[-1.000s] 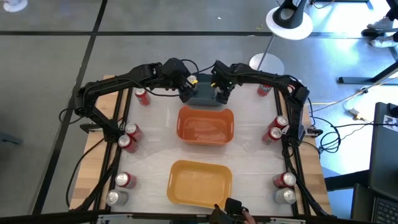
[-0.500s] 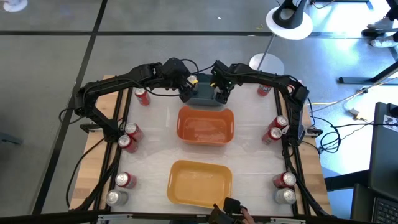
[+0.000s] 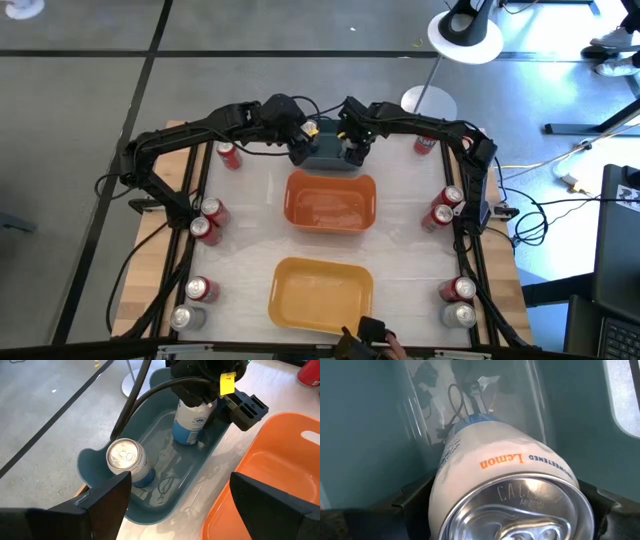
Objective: Sort soda cans
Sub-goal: Put the top blue soda can into the dark blue bin, then put the left blue soda can into the yellow bin
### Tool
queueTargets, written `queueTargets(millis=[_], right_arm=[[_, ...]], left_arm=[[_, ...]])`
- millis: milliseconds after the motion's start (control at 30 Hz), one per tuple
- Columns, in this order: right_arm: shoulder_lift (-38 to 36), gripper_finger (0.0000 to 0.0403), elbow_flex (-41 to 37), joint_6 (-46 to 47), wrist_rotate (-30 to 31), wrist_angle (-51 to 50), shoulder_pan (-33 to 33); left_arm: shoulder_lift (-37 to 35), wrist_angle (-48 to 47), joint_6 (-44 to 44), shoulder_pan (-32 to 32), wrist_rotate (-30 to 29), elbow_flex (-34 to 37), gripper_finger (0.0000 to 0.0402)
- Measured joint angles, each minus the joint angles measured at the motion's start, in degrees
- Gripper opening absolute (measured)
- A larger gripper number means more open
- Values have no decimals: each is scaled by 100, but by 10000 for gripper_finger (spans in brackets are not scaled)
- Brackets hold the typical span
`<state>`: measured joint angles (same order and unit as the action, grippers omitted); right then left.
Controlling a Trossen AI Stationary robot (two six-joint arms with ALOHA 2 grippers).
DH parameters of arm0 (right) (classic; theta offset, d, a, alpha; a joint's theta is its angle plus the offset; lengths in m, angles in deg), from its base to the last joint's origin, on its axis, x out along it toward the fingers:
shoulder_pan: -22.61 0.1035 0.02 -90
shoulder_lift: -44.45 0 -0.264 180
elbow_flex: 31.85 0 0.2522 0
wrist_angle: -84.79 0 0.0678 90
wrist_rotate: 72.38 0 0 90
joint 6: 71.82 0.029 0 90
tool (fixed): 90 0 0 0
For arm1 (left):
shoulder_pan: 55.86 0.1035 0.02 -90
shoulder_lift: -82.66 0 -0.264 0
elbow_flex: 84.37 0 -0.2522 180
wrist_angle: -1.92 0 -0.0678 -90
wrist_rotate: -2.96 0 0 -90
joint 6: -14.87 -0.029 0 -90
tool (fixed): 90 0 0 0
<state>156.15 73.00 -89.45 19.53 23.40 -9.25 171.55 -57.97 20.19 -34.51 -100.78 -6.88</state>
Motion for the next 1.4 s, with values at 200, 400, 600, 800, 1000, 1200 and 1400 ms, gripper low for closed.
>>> queueTargets(millis=[200,400,600,800,1000,1200,1400], right_arm=[[0,360,0,-44,0,10,2],[-2,397,0,-62,1,149,1],[-37,385,0,69,4,98,0],[-589,383,0,51,63,-86,0],[-1553,383,0,77,51,-634,-2],[-2399,383,-18,291,-441,-1060,0],[-2946,383,-601,371,-597,-853,0]], left_arm=[[1,2,-22,0,0,0,327],[1,1,-21,0,0,0,327],[1,2,-20,2,0,0,327],[1,4,-20,2,0,0,327],[1,-53,-239,9,0,0,327],[0,-196,-428,-29,0,0,327],[-139,-852,-266,-405,197,0,327]])
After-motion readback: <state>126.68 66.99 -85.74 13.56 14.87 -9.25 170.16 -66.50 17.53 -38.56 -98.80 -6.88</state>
